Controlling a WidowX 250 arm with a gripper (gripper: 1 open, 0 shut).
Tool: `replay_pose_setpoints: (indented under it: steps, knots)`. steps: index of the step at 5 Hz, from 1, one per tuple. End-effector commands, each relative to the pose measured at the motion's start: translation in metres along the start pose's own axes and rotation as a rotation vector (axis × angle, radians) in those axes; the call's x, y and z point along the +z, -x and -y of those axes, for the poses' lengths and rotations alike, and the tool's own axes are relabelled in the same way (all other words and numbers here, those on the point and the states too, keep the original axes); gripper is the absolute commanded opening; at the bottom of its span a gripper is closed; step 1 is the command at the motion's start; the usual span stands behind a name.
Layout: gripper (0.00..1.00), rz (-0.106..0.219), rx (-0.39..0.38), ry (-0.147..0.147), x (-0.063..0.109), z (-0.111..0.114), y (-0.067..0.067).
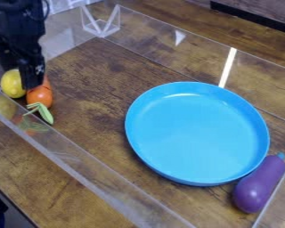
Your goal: Put the lemon on the blue tray
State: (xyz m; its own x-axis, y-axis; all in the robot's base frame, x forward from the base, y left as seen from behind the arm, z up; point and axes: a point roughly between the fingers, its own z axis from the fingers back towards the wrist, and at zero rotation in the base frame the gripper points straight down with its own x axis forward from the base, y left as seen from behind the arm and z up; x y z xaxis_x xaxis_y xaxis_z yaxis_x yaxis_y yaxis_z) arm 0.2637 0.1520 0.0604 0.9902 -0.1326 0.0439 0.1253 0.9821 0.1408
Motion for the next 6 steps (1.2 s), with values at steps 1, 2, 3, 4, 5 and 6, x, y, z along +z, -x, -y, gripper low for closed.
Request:
replay_pose_setpoints:
  steps: [1,2,3,4,5,6]
  knots:
    - [1.00,0.023,0.017,-0.020,-0.002,-0.009,-0.001]
    - [1.00,0.020,0.018,-0.020,-0.011,-0.009,-0.002]
    - [1.00,0.019,0.020,-0.013,-0.017,-0.008,-0.002]
    - [1.00,0.016,0.024,-0.006,-0.024,-0.008,-0.003]
    - [1.00,0.013,0.030,0.004,-0.031,-0.008,-0.003]
    - [1.00,0.011,0.036,0.015,-0.038,-0.008,-0.003]
